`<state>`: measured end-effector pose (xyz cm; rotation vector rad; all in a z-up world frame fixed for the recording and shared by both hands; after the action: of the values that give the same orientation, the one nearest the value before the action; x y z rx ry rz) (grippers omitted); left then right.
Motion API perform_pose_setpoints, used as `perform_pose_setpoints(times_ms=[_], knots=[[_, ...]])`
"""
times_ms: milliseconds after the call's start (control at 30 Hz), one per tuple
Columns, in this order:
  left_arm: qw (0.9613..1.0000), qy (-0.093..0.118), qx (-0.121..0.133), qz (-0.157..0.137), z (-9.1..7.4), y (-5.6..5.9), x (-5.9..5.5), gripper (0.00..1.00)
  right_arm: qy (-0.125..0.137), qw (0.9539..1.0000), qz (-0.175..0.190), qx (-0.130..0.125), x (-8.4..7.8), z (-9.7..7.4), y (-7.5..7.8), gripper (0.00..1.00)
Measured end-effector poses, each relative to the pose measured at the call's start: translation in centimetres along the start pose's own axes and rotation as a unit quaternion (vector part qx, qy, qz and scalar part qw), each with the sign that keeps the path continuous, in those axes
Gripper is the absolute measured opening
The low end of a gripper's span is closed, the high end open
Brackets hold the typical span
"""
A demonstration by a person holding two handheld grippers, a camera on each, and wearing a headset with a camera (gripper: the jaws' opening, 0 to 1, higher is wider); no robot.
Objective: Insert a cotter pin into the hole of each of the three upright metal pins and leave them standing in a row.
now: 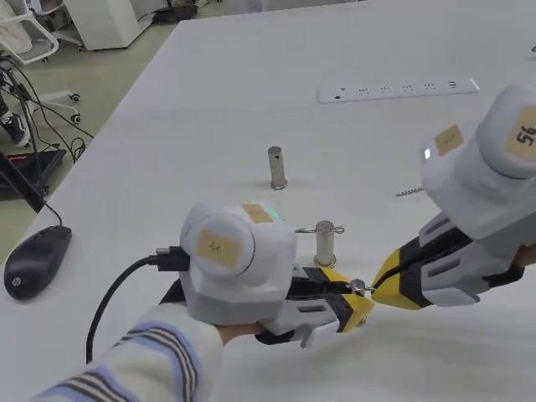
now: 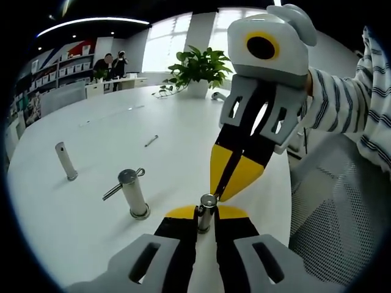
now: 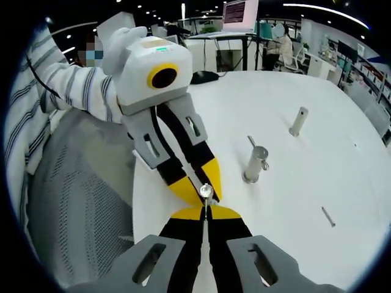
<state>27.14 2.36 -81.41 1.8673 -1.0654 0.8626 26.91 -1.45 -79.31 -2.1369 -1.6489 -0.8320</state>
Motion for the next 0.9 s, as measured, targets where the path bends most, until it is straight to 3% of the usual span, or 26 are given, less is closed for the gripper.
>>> perform_pose_setpoints(times_ms=[567, 900], knots=[[1.0, -0.005, -0.003, 0.002, 0.11, 0.11, -0.1, 0.09, 0.012, 0.9998, -0.01, 0.009, -0.12, 0.36, -0.35, 0.04], [1.0, -0.005, -0.005, 0.001, 0.14, 0.01, -0.15, 0.09, 0.009, 0.9999, -0.005, 0.008, -0.83, -0.05, -0.09, 0.1]])
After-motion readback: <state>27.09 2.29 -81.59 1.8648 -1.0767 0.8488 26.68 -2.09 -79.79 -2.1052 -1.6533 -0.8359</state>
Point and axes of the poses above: the centre of the closed fingertips' face, and the gripper's own axes: z roughly forward along the fingers, y roughly to its right, x roughly out of its top, the point moved 3 cm from there along -z, roughly backward along the fingers, and after that the axes turned 14 degrees about -x, right-handed, at the moved point
